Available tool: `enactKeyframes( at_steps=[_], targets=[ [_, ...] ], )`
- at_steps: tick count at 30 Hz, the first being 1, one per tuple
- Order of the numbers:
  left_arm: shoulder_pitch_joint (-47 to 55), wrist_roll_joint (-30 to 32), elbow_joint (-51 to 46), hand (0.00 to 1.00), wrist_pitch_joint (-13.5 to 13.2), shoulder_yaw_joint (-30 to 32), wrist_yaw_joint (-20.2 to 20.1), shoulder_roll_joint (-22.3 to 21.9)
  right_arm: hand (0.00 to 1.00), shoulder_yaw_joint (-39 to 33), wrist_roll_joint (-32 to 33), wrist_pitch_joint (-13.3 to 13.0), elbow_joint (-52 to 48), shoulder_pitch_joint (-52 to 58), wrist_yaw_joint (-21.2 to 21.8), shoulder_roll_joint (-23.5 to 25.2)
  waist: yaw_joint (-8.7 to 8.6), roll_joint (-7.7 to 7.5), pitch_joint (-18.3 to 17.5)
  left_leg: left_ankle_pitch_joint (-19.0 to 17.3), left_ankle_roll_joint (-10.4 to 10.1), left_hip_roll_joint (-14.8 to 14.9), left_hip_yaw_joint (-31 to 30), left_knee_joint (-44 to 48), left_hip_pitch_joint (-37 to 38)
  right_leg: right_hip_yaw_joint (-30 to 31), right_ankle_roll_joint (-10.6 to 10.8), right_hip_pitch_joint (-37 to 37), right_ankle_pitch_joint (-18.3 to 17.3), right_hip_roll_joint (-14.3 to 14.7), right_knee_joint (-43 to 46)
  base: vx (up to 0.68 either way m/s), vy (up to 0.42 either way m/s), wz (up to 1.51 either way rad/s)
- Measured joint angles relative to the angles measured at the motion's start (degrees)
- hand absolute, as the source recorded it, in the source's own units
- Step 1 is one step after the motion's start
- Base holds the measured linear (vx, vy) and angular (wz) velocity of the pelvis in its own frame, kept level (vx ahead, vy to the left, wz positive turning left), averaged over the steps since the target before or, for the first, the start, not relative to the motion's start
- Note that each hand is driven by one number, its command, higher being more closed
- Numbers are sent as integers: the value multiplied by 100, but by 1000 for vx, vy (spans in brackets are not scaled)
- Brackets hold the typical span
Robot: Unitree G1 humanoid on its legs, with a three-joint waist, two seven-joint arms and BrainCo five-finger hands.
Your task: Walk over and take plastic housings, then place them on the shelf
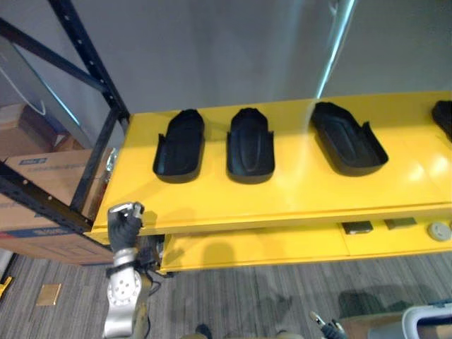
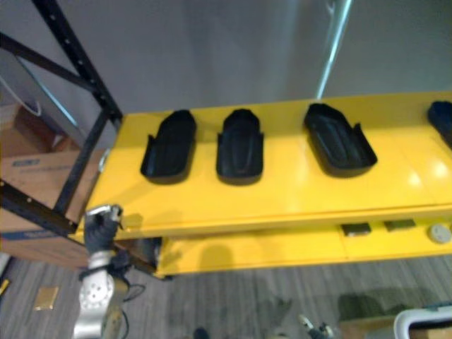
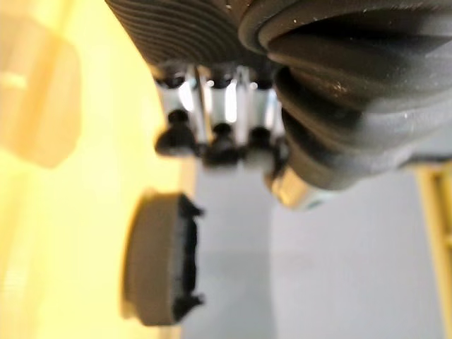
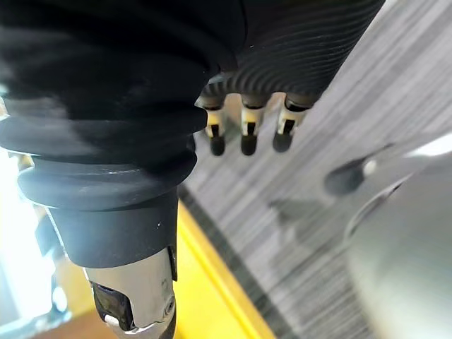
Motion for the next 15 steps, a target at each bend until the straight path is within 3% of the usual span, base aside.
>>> enactKeyframes(
  at_steps=[2, 4, 8, 11, 15],
  targets=[
    [87, 123, 415, 0, -72, -3, 315, -55, 0, 191, 8, 16, 15, -31, -3, 2, 9, -45, -42, 48, -1, -5, -45, -35, 11, -73, 1, 62, -6, 3, -55, -113, -46, 9],
    [166, 231, 1269, 0, -240, 33, 946, -224, 0, 354, 19, 137, 55, -122, -5, 6, 78, -77, -85, 108, -12, -33, -66, -42, 9, -117, 50, 75, -48, 2, -74, -98, -28, 1],
    [264, 514, 3026, 0, -306, 191, 1523, -498, 0, 437, 253, 251, 286, -105, -53, 9, 91, -189, -208, 175, -20, -32, -351, -47, 12, -446, 88, 274, -109, -15, -121, -77, -31, 31],
    [473, 595, 4413, 0, -296, 619, 1509, -683, 0, 373, 304, 370, 449, -117, -105, 49, 191, -280, -308, 180, -26, -24, -361, -48, -4, -511, 88, 301, -112, -14, -138, -24, -4, 13],
    [539, 619, 5329, 0, -128, 1101, 1257, -786, 0, 33, 409, 487, 506, -93, -105, 194, 241, -342, -337, 177, -25, -44, -363, -48, 9, -540, 119, 372, -89, -28, -226, 0, 3, 3]
  ],
)
